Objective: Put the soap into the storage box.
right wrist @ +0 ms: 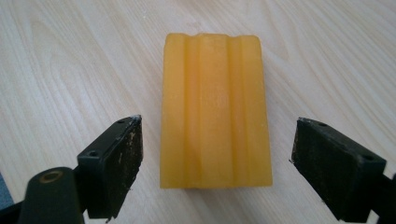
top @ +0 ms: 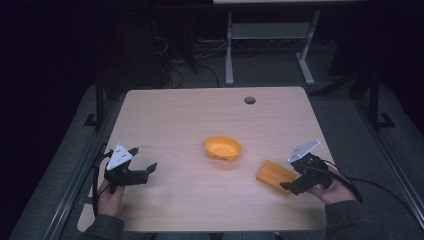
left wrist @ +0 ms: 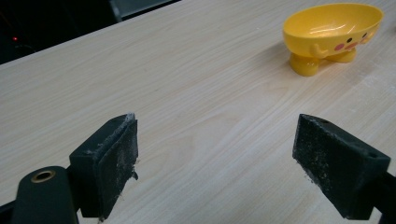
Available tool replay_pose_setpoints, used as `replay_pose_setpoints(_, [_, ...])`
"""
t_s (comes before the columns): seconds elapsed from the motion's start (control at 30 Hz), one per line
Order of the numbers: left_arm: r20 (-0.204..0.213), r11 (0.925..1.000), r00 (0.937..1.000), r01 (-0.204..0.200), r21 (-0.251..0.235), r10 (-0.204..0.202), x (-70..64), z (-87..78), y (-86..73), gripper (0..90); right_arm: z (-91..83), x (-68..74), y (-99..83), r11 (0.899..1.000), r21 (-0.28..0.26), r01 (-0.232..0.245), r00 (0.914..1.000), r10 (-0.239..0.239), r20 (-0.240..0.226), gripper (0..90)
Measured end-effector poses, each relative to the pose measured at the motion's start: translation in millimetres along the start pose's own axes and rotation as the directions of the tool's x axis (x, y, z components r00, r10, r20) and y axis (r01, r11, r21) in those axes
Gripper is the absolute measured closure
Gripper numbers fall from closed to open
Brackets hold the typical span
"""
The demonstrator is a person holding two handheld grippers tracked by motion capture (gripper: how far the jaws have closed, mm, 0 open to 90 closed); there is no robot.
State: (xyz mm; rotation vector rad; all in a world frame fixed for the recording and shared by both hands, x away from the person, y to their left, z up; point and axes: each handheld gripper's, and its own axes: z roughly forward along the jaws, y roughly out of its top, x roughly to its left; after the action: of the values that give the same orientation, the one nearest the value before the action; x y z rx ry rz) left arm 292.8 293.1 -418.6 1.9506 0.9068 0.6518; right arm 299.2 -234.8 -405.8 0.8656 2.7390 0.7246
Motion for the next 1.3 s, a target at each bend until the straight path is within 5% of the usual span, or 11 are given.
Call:
replay_pose_setpoints(0.37, [0.001, 1.0000, 1.0000, 0.004, -0.004, -0.004, 0.1, -0.3, 0.2, 13.4, 19.5, -0.5, 13.9, 0.998, 0.051, 0.034, 0.9994, -0.033, -0.011, 14.7])
replay_pose_setpoints(1.3, [0.005, 1.0000, 1.0000, 0.006, -0.006, -0.006, 0.0, -0.5, 0.6, 13.4, 55.9, -6.3, 23.9, 0.989, 0.148, 0.025, 0.9988, -0.018, -0.046, 14.5])
